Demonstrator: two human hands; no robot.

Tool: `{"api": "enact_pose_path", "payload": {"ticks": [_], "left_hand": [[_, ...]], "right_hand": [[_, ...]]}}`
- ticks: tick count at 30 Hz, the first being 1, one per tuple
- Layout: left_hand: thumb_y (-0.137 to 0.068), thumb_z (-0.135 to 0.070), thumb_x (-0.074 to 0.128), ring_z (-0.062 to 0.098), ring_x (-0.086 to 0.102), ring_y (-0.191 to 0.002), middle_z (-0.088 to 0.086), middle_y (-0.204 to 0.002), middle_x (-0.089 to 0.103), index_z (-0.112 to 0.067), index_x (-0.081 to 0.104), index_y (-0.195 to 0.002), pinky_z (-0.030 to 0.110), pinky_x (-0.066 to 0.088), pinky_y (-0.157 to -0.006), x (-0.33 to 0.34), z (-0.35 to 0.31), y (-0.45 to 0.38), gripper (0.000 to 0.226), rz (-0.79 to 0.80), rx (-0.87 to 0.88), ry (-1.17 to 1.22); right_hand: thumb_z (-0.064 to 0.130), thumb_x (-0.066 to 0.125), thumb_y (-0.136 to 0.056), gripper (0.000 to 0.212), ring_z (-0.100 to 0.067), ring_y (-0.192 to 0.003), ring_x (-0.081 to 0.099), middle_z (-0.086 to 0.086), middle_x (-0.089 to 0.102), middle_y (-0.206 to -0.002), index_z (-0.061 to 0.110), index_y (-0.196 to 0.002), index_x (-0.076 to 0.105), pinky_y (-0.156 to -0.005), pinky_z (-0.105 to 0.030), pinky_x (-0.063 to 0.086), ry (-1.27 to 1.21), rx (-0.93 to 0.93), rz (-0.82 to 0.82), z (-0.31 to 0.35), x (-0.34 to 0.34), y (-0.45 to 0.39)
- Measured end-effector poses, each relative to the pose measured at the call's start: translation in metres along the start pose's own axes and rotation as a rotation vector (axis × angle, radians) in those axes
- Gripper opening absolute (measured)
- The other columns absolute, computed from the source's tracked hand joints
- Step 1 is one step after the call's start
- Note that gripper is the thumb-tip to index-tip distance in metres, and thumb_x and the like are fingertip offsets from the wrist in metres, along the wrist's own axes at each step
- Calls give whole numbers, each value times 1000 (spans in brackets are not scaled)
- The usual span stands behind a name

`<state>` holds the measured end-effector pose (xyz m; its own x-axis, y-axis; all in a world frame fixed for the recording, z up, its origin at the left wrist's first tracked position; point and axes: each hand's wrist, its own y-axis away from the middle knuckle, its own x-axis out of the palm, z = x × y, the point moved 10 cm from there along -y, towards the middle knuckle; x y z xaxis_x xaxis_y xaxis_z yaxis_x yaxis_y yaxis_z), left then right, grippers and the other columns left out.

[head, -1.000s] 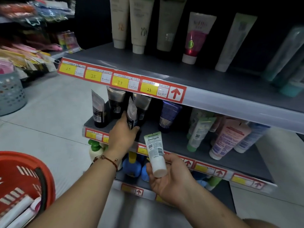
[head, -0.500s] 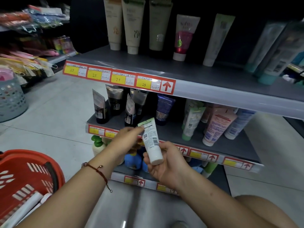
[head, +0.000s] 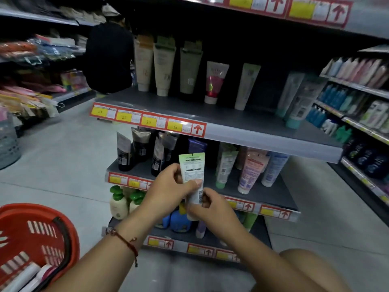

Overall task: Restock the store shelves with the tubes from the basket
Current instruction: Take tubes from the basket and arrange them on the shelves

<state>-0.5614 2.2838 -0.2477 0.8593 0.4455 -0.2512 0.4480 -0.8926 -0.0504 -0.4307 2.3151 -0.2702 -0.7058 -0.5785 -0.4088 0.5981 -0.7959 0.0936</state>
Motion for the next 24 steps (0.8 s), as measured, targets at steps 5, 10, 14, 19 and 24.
{"api": "enact_pose_path", "payload": {"ticks": [5,10,14,19,24], "left_hand": [[-93,-38,64,-3,67,-88,-18,-95,74,-33,68,-105,33,57,-83,-8,-37,12,14,40,147,-107],[-95,-38,60,-2,62,-91,-20,-95,68,-38,66,-97,25,50,-77,-50,-44,4,6,-91,167,-275],[-93,-40,62,5,62,-94,-17,-99,66,-34,66,-110,28,50,-79,-59,-27,-14,19,-60,112,-470],[-91,-41,64,8,62,-96,-9,-109,68,-31,66,-113,28,51,-82,-50,4,-27,24,96,1,-565],[-92,-37,64,7,59,-83,-5,-112,66,-27,66,-117,24,45,-71,-52,10,-49,27,66,-6,-509]], "right_hand": [[32,77,-78,31,-5,-86,68,8,73,-96,29,-107,65,-82,-32,58,99,-62,-42,28,-30,3],[24,78,-80,24,4,-81,67,15,72,-93,27,-101,67,-71,-16,53,117,-172,-174,94,-93,-11],[22,79,-81,24,-11,-89,71,5,74,-99,21,-102,68,-81,-30,56,14,-208,-311,134,-152,-56],[15,77,-82,40,-23,-101,67,-5,69,-113,10,-118,60,-94,-43,54,51,-150,-471,131,-205,-131],[13,64,-90,47,-29,-107,59,-13,60,-126,7,-133,49,-81,-33,47,197,-3,-583,102,-222,-169]]}}
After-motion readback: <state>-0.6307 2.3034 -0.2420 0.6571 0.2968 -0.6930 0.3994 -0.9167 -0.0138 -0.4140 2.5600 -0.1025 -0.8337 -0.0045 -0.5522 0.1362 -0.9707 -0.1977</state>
